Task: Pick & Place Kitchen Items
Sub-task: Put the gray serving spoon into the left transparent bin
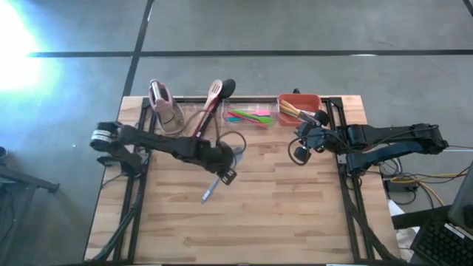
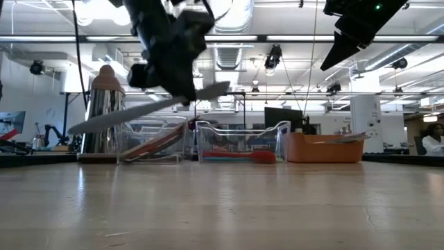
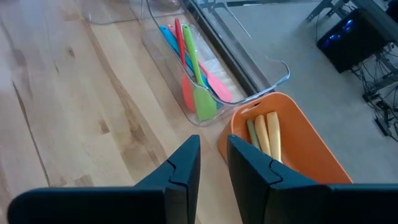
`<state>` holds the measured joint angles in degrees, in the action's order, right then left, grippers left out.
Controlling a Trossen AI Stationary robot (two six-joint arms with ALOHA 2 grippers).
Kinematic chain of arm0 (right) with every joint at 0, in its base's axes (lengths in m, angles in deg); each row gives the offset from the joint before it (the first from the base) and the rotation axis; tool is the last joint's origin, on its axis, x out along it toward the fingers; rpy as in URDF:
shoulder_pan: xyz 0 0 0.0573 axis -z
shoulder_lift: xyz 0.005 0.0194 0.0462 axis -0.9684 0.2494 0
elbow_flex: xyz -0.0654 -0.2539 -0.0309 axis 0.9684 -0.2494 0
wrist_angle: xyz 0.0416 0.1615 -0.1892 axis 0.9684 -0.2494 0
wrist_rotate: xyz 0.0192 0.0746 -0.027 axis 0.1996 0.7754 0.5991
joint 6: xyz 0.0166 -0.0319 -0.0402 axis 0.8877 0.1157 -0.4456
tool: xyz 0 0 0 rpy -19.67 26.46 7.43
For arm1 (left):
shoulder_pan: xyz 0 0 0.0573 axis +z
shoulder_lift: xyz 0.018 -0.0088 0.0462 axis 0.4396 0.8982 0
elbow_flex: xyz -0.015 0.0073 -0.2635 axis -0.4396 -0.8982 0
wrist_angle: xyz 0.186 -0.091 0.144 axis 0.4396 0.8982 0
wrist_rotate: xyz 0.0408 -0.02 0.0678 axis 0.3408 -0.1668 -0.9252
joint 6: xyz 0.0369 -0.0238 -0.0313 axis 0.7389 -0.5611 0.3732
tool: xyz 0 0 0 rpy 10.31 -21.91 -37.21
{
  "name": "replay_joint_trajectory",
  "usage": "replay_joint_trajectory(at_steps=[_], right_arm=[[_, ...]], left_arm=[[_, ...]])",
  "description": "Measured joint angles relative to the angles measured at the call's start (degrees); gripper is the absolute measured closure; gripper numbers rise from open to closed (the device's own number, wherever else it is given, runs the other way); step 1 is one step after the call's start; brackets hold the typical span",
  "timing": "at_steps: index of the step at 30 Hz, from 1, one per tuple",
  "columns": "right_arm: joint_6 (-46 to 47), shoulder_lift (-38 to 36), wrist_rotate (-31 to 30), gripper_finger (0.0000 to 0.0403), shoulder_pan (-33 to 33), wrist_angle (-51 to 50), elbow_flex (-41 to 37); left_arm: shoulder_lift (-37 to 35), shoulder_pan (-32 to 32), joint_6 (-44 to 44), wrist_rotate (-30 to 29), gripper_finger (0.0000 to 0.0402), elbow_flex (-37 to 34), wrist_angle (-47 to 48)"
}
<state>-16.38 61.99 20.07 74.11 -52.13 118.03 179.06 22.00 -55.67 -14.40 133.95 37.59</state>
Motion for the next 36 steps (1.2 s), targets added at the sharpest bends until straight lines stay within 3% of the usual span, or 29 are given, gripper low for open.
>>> replay_joint_trajectory(at_steps=[8, 14, 27, 36], right_arm=[[-0.19, 0.0, -0.02, 0.0317, 0.0, 0.06, 0.0], [-0.41, 0.01, 0.0, 0.0323, 0.0, 1.85, 0.0], [-0.38, 0.02, 0.0, 0.0329, 0.0, 3.06, 0.0], [-0.39, 0.02, 0.0, 0.0326, 0.0, 3.76, 0.0]], left_arm=[[-10.43, 1.55, 9.2, -8.23, 0.0348, 0.53, 2.08], [-16.47, 8.06, 18.06, -14.77, 0.0348, 0.63, 4.16], [-17.46, 28.96, 39.29, -14.8, 0.0348, 7.09, 3.6], [-12.43, 39.26, 42.59, -11.53, 0.0348, 7.09, 1.34]])
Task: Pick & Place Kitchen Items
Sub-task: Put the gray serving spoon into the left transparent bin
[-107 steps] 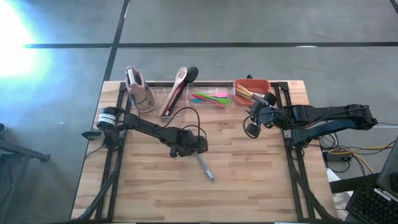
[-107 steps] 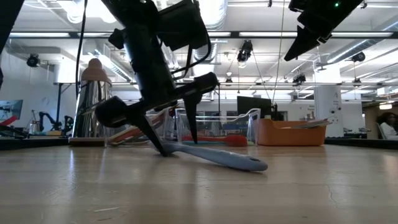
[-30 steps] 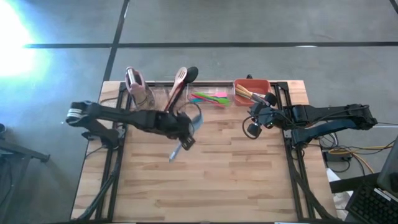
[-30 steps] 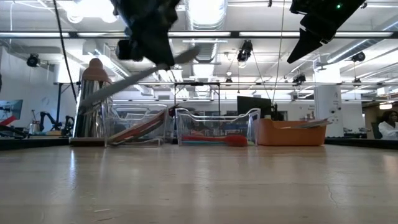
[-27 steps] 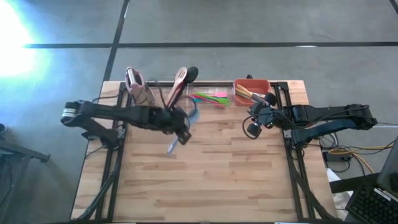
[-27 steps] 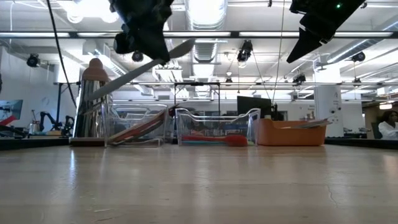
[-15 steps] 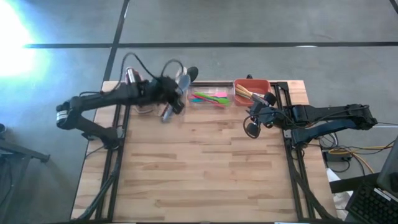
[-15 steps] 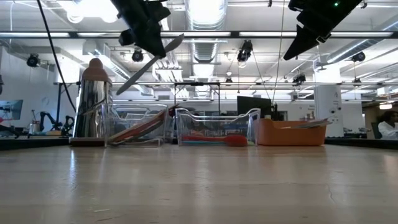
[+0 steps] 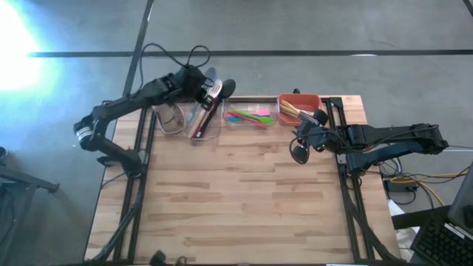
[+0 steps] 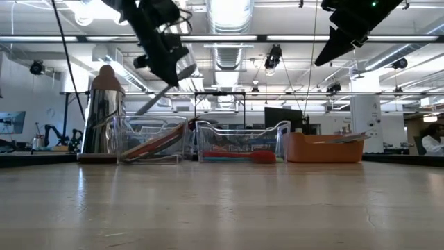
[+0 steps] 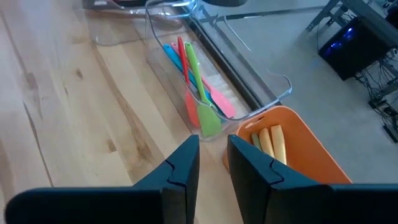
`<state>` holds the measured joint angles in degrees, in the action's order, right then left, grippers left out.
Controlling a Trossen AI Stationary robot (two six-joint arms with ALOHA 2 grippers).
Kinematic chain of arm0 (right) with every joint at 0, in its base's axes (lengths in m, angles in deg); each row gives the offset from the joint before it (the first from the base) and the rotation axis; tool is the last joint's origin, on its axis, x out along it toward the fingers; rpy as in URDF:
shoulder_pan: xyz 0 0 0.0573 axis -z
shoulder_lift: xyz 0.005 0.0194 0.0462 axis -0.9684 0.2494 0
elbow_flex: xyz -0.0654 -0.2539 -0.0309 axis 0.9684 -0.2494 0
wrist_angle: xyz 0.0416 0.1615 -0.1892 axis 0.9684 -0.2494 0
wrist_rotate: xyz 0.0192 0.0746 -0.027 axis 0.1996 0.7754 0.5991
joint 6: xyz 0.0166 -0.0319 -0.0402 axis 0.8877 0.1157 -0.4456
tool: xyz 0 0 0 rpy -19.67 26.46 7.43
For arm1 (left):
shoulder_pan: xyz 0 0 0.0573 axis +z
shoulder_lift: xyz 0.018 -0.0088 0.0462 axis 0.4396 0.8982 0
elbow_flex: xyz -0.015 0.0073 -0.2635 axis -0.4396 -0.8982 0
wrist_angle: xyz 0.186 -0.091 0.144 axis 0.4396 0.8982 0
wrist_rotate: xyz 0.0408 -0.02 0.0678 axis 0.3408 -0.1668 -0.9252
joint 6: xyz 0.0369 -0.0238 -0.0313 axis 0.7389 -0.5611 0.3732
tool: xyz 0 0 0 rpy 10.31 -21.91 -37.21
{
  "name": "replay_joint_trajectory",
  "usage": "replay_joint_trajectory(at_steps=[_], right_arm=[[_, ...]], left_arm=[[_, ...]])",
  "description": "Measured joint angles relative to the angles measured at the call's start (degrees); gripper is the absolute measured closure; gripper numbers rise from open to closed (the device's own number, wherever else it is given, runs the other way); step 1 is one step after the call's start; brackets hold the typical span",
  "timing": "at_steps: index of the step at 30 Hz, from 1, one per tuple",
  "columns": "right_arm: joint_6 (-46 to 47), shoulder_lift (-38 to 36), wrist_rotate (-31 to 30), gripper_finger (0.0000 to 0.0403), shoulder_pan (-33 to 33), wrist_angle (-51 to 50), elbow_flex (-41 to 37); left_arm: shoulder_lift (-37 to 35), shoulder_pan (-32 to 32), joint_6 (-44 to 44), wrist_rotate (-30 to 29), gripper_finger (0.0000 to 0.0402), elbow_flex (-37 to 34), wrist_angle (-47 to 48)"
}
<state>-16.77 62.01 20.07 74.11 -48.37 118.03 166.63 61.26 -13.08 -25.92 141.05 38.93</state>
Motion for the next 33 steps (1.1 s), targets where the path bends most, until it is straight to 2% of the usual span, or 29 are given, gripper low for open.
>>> replay_joint_trajectory(at_steps=[6, 12, 18, 31, 33], right_arm=[[0.02, 0.0, 0.0, 0.0335, 0.0, 1.25, 0.0], [3.34, 0.0, 0.0, 0.0328, 0.0, 1.25, 0.0], [5.39, 0.0, 0.0, 0.0323, -0.05, 1.25, 0.0], [5.42, 0.0, 0.02, 0.0338, -0.04, 1.21, 0.0], [5.42, 0.0, 0.04, 0.0336, -0.04, 1.18, 0.0]], left_arm=[[6.35, 1.25, -1.43, 0.48, 0.0348, 0.0, -0.48], [9.89, 1.2, -4.2, 3.33, 0.0348, -0.02, -1.38], [12.47, 1.24, -6.42, 4.31, 0.0348, -0.91, -1.31], [17.48, 2.29, -6.11, 4.46, 0.0348, -1.14, -3.22], [17.57, 2.42, -5.86, 4.4, 0.0333, -1.14, -3.05]])
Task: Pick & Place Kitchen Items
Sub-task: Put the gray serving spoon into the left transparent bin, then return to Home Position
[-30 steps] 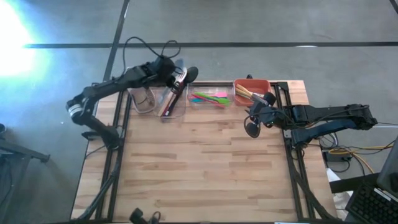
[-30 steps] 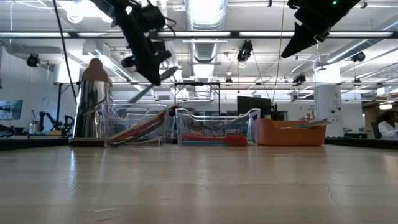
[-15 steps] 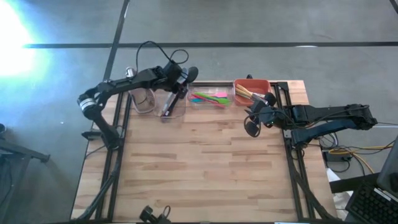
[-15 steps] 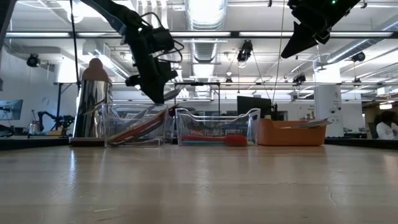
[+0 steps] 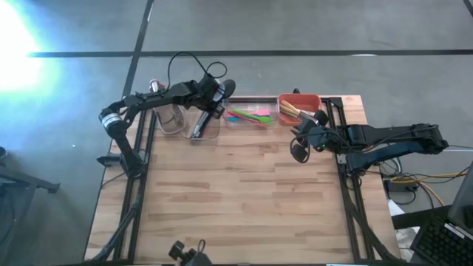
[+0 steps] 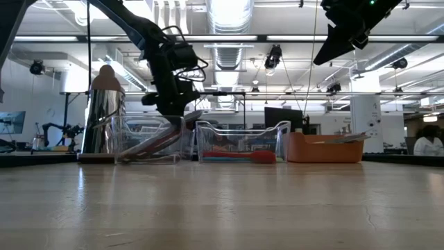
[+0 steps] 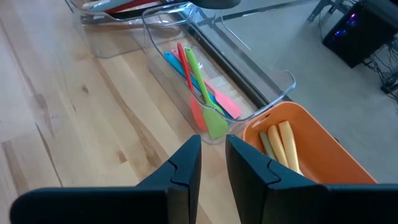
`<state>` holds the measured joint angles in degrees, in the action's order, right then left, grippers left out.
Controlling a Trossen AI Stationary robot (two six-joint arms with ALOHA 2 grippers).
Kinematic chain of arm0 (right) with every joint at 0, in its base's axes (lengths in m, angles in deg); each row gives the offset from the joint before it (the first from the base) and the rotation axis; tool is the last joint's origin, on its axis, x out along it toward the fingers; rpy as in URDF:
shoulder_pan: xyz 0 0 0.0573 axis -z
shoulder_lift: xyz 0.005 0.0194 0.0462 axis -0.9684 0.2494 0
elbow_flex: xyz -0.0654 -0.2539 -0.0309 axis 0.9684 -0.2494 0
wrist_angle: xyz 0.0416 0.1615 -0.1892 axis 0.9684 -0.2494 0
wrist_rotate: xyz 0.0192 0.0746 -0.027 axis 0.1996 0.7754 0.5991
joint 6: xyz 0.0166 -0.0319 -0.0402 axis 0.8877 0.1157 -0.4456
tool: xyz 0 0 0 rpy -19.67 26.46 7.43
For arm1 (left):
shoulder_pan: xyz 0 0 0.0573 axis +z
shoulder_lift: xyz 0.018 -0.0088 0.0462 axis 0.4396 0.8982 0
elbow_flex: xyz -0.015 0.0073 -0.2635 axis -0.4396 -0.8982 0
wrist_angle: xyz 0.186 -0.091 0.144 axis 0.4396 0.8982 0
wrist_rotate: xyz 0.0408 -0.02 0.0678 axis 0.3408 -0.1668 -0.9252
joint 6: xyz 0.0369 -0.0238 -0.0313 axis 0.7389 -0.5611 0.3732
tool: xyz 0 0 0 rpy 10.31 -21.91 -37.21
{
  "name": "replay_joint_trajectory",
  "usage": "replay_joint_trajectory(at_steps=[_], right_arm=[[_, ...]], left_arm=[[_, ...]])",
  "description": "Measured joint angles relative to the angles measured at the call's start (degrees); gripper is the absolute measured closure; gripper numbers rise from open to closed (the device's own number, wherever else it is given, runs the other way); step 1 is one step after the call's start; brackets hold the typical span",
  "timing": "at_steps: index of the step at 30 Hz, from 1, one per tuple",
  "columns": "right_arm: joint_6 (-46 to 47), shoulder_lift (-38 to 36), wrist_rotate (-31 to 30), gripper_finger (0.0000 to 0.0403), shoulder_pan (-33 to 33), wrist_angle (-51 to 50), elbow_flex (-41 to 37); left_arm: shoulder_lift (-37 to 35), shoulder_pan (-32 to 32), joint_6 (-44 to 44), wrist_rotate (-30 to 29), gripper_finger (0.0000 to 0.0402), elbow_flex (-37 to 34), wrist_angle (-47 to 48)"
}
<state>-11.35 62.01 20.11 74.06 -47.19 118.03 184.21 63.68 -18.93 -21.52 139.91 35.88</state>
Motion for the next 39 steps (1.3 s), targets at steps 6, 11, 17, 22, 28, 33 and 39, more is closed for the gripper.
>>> replay_joint_trajectory(at_steps=[6, 11, 17, 22, 28, 33, 39], right_arm=[[-0.02, 0.0, 0.0, 0.0325, 0.0, -0.09, 0.0], [-0.02, 0.0, 0.0, 0.0318, 0.04, -0.09, 0.0], [-0.03, 0.0, 0.0, 0.0318, 0.03, -0.05, 0.0], [-0.02, 0.0, 0.0, 0.0329, 0.0, 0.33, 0.0], [-0.87, 0.0, 0.05, 0.0338, 0.0, 0.46, 0.02], [-0.85, -0.12, 3.76, 0.0339, 0.0, 0.06, 0.02], [-0.87, -1.1, 6.56, 0.0344, 0.0, -1.03, 0.02]], left_arm=[[-1.66, 0.0, 2.07, -0.24, 0.0247, 0.0, 0.8], [-3.43, -0.07, 4.95, 0.29, 0.021, 0.74, 1.25], [-7.26, -0.17, 1.66, 4.69, 0.0202, 5.33, 7.0], [-12.24, -1.93, 2.63, 7.23, 0.0203, 9.17, 9.01], [-21.8, -7.59, 4.8, 6.44, 0.0204, 6.74, 6.27], [-31.22, -15.78, 12.96, 5.09, 0.0204, -1.34, 0.22], [-42.88, -22.76, 9.72, 3.18, 0.0204, -12.16, -7.75]])
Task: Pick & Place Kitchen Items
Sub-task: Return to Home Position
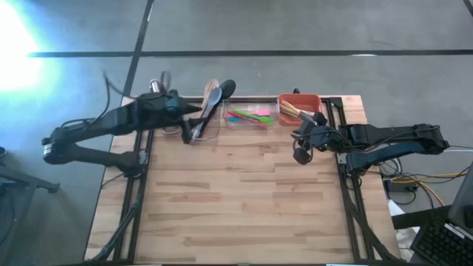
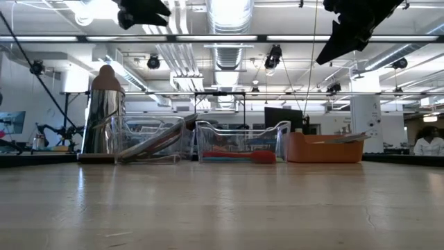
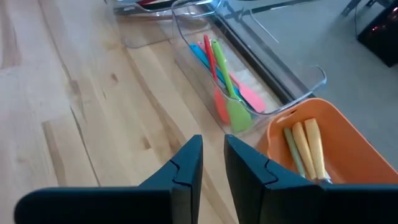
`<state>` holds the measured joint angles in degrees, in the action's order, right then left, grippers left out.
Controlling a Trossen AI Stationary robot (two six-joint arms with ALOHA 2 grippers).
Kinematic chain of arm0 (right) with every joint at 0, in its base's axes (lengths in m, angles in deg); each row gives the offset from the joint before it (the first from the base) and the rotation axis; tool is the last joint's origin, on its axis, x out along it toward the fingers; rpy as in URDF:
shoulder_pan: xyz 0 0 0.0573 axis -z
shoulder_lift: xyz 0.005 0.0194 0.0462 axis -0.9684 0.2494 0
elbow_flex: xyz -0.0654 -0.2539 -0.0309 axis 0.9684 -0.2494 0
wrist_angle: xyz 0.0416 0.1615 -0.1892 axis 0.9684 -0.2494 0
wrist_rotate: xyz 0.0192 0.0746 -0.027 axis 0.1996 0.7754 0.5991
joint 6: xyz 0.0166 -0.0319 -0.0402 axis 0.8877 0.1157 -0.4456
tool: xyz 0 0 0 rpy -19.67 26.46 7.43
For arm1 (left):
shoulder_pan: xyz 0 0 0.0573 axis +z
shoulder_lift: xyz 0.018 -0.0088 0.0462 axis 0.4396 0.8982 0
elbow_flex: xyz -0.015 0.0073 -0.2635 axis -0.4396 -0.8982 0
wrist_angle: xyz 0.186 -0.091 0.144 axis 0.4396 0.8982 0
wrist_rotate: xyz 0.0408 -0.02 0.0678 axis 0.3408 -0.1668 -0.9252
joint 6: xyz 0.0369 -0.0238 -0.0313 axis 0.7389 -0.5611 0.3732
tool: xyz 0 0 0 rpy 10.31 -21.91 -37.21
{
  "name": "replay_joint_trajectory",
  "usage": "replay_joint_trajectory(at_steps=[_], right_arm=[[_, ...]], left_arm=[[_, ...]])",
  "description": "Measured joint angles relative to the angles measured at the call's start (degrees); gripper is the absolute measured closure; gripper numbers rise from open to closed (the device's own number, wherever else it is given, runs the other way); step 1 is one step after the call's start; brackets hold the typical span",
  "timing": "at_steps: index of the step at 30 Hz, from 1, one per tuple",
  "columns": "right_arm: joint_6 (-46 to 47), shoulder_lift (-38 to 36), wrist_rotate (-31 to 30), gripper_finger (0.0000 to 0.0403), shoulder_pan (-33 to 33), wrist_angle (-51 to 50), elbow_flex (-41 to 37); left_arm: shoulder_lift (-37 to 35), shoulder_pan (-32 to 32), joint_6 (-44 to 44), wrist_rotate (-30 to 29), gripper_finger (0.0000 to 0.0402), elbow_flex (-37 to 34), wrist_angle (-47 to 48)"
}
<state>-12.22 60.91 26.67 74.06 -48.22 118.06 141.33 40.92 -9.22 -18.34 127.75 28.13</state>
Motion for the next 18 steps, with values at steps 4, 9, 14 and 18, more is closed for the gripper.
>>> replay_joint_trajectory(at_steps=[4, 9, 14, 18], right_arm=[[-0.15, -1.83, 0.02, 0.0348, -0.01, -1.49, 0.0], [-0.04, -7.1, 0.0, 0.0354, -0.02, -1.15, -2.4], [-1.62, -15.53, 1.59, 0.0367, -0.73, 4.88, -9.09], [-4.41, -22.97, 9.27, 0.0379, -0.79, 13.01, -15.39]], left_arm=[[-7.2, -1.64, 3.78, 1.43, 0.0204, -6.02, -2.24], [-16.0, -1.76, 2.4, 1.45, 0.0204, -16.11, -7.6], [-22.32, -1.96, 1.9, 10.12, 0.0204, -29.55, -22.41], [-26.19, -1.95, 1.81, 14.58, 0.0204, -37.62, -30.52]])
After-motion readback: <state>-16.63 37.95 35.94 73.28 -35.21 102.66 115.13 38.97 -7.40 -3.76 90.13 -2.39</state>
